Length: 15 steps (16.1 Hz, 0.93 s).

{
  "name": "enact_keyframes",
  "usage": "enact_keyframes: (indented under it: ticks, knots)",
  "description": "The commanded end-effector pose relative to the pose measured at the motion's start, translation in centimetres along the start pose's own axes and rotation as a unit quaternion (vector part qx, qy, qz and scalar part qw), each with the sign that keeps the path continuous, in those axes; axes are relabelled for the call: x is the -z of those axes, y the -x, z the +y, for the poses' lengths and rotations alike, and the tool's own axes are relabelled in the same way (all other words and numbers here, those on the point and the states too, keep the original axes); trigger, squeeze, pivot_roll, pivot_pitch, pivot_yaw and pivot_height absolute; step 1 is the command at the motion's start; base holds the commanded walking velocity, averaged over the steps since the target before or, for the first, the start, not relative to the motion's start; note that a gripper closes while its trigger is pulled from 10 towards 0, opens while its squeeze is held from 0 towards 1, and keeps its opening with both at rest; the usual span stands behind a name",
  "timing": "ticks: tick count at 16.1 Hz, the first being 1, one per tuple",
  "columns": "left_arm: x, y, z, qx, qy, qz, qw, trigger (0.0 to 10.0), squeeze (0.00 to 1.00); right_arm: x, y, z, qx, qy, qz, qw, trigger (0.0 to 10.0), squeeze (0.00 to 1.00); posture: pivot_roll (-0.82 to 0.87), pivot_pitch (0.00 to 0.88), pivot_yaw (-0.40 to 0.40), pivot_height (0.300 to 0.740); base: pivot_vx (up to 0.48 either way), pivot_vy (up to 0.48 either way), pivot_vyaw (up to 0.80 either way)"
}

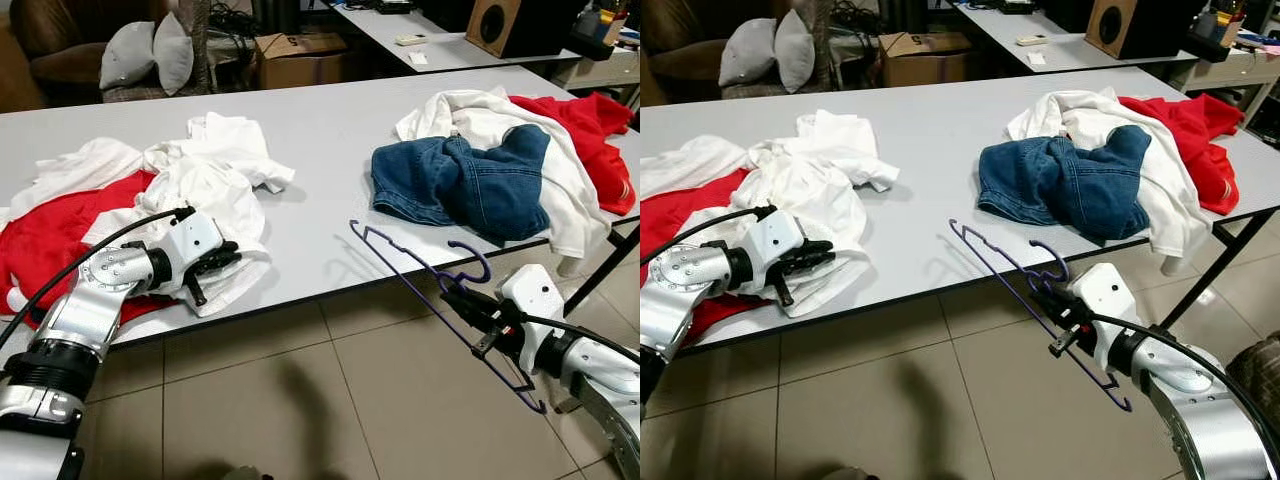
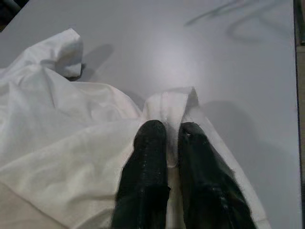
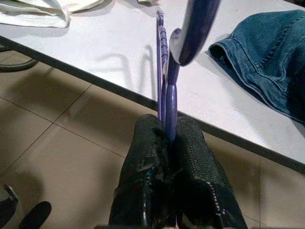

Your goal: Hang hanger

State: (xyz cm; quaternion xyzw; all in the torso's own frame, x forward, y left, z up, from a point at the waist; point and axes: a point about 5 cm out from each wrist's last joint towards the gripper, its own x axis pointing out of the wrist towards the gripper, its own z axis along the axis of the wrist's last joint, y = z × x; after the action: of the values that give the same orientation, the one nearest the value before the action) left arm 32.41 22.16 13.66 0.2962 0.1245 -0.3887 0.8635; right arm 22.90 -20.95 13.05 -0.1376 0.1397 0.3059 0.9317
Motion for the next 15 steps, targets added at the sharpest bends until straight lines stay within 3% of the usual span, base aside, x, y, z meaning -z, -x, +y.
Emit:
enact_keyframes:
  ticks: [1,7,10,12,13,14,15]
  knots:
    - [-0.3,0.0,-0.2,-0.009,0.012,-0.013,1.000,0.0,0.00,-0.2,-0.1,0.0,-0.003,0.010,-0.001,1.000,10.0,0.00,-0.05,0.000,-0.012,0.740,0.000,0.000,0.00]
    - [-0.1,-0.2,-1.1,-0.015,0.034,-0.020,0.999,0.0,0.00,-0.4,-0.1,0.0,0.001,0.008,-0.002,1.000,10.0,0.00,-0.04,0.000,-0.026,0.740,0.000,0.000,0.00]
    - [-4.1,-3.1,-0.5,-0.033,0.074,-0.100,0.992,0.0,0.00,-0.3,-0.3,0.0,0.006,0.006,-0.003,1.000,10.0,0.00,-0.04,0.000,-0.020,0.740,0.000,0.000,0.00]
    - [-10.2,-5.4,1.3,-0.053,0.101,-0.207,0.972,0.0,0.00,-0.4,-0.3,-0.4,0.026,0.007,-0.007,1.000,10.0,0.00,-0.04,0.000,-0.010,0.740,0.000,0.000,0.00]
    - [-11.8,-5.6,2.0,-0.061,0.109,-0.237,0.964,0.0,0.00,-0.5,-0.4,-0.6,0.034,0.009,-0.007,0.999,10.0,0.00,-0.06,0.000,0.002,0.740,0.000,0.000,0.00]
    - [-16.9,-4.6,5.4,-0.129,0.137,-0.339,0.922,0.0,0.00,-0.6,-0.2,-1.3,0.062,0.010,-0.011,0.998,10.0,0.00,-0.07,0.000,0.021,0.740,0.000,0.000,0.00]
    - [-18.1,-4.0,6.5,-0.151,0.151,-0.367,0.905,0.0,0.00,-0.7,-0.1,-1.4,0.069,0.009,-0.013,0.998,10.0,0.00,-0.07,0.000,0.021,0.740,0.000,0.000,0.00]
